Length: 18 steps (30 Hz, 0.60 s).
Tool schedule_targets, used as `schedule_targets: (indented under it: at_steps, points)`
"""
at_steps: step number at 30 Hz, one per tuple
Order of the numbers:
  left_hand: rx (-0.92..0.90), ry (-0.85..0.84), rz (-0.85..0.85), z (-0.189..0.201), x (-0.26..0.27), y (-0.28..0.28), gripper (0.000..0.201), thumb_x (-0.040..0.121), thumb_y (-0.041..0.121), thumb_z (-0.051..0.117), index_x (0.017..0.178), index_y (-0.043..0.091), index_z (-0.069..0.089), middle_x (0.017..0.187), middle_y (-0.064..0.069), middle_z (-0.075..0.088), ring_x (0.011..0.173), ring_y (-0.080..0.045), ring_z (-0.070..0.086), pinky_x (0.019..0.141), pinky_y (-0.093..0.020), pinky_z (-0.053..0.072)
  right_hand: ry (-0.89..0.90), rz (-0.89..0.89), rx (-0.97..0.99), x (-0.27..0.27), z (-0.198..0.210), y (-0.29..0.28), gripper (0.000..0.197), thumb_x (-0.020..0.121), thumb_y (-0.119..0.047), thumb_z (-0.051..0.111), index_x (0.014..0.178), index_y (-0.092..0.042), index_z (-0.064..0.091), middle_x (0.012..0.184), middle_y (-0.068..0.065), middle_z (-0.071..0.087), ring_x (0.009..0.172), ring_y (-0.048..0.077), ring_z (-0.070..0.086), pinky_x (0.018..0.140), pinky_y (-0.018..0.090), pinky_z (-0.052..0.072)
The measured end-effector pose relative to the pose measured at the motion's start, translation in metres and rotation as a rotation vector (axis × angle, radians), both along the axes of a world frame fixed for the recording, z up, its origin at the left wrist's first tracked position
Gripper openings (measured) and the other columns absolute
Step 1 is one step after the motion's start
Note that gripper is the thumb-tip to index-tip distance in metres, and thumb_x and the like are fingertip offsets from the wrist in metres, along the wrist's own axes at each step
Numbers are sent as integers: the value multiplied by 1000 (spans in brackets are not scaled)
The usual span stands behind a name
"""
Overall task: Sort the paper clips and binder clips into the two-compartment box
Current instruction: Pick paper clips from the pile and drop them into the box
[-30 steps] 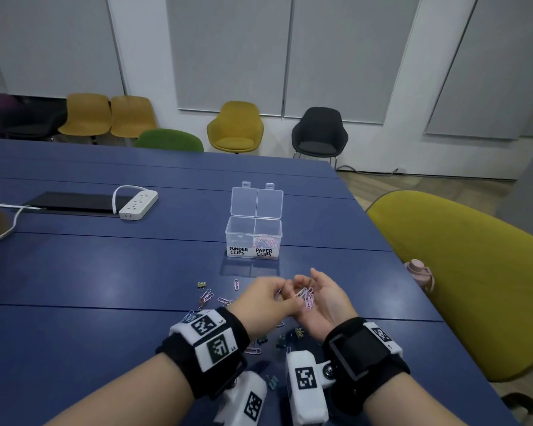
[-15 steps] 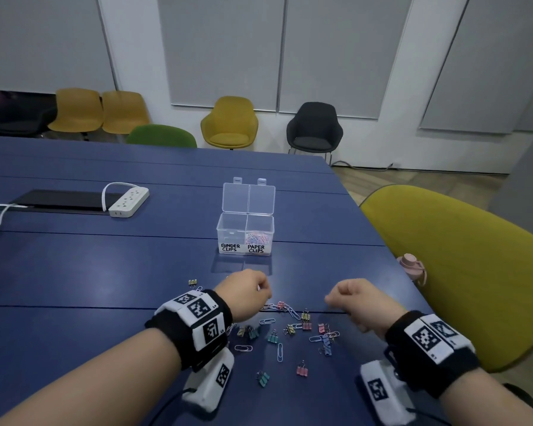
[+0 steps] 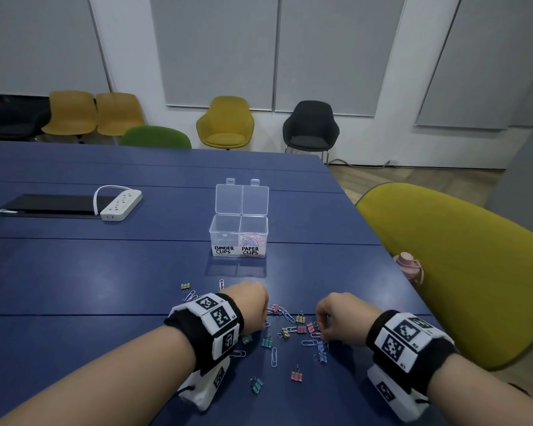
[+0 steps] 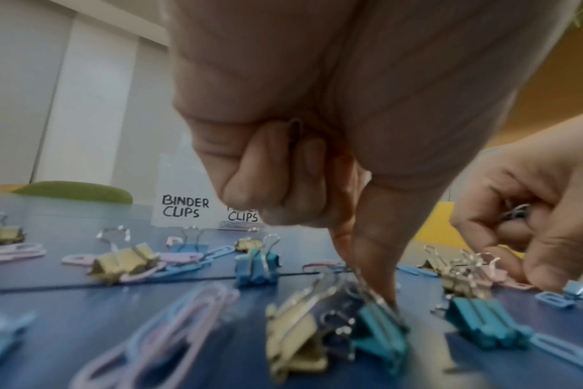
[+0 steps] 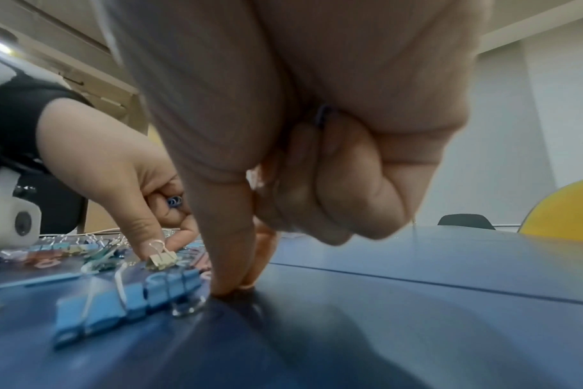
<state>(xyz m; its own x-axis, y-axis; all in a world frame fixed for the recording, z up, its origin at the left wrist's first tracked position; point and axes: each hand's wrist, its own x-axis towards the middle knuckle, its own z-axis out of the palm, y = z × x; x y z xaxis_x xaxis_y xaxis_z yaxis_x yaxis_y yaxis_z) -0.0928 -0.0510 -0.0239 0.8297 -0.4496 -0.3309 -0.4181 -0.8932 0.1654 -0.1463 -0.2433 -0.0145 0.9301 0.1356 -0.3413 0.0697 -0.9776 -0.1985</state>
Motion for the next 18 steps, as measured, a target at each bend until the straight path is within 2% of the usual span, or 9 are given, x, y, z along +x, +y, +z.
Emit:
schedule_targets:
  at_steps: [3, 5, 6, 9, 11, 13, 15, 18]
  points:
    - [57, 17, -52, 1, -1, -4, 19, 85, 14, 57, 94, 5, 70, 85, -8, 65, 76, -25, 56, 72, -33, 51, 17, 18, 1, 5, 1, 7, 13, 81, -17, 67, 74, -21, 57, 83, -1, 60, 74, 17, 54, 66, 26, 45]
    - [79, 20, -75, 2, -2, -8, 20, 86, 13, 52, 90, 4, 69, 80, -8, 58, 73, -26, 52, 67, -32, 48, 20, 28, 4, 7, 1, 11, 7, 81, -17, 67, 78, -19, 61, 85, 0, 62, 75, 18, 55, 67, 27, 45]
    - [67, 20, -76, 3, -3, -11, 18, 86, 15, 50, 85, 6, 67, 78, -8, 56, 72, -26, 51, 65, -32, 46, 17, 34, 4, 7, 1, 12, 1, 82, -18, 65, 81, -17, 64, 86, 2, 62, 77, 19, 55, 68, 28, 45]
    - [-53, 44, -68, 5, -4, -21, 15, 84, 17, 50, 76, 16, 62, 74, -6, 55, 68, -24, 49, 64, -33, 48, -12, 41, -1, 7, 1, 14, 8, 81, -23, 62, 84, -16, 66, 93, 6, 67, 80, 20, 55, 68, 28, 46]
    - [-99, 50, -60, 4, -4, -28, 17, 82, 16, 51, 78, 15, 67, 74, -5, 59, 68, -23, 52, 67, -34, 53, -20, 41, 12, 5, 2, 14, 13, 76, -30, 69, 79, -19, 61, 96, 6, 69, 80, 20, 58, 62, 27, 45]
    - [-63, 34, -60, 2, -6, -35, 15, 83, 17, 53, 82, 14, 67, 77, -6, 62, 68, -24, 54, 64, -32, 50, 2, 44, -9, 3, 0, 14, 27, 70, -36, 75, 84, -16, 64, 95, 5, 70, 84, 21, 64, 65, 29, 49]
    - [-9, 7, -55, 0, -8, -39, 10, 83, 16, 55, 84, 13, 65, 80, -7, 62, 69, -26, 55, 61, -30, 46, 0, 49, -36, 2, -3, 15, 31, 67, -33, 76, 89, -13, 67, 94, 5, 71, 86, 24, 66, 68, 32, 52]
    - [29, -35, -62, -3, -8, -41, 15, 81, 16, 58, 93, 10, 66, 88, -10, 67, 74, -29, 59, 66, -32, 49, -7, 66, -37, 2, -7, 18, 25, 69, -24, 73, 89, -9, 68, 92, 10, 71, 86, 28, 67, 69, 35, 54]
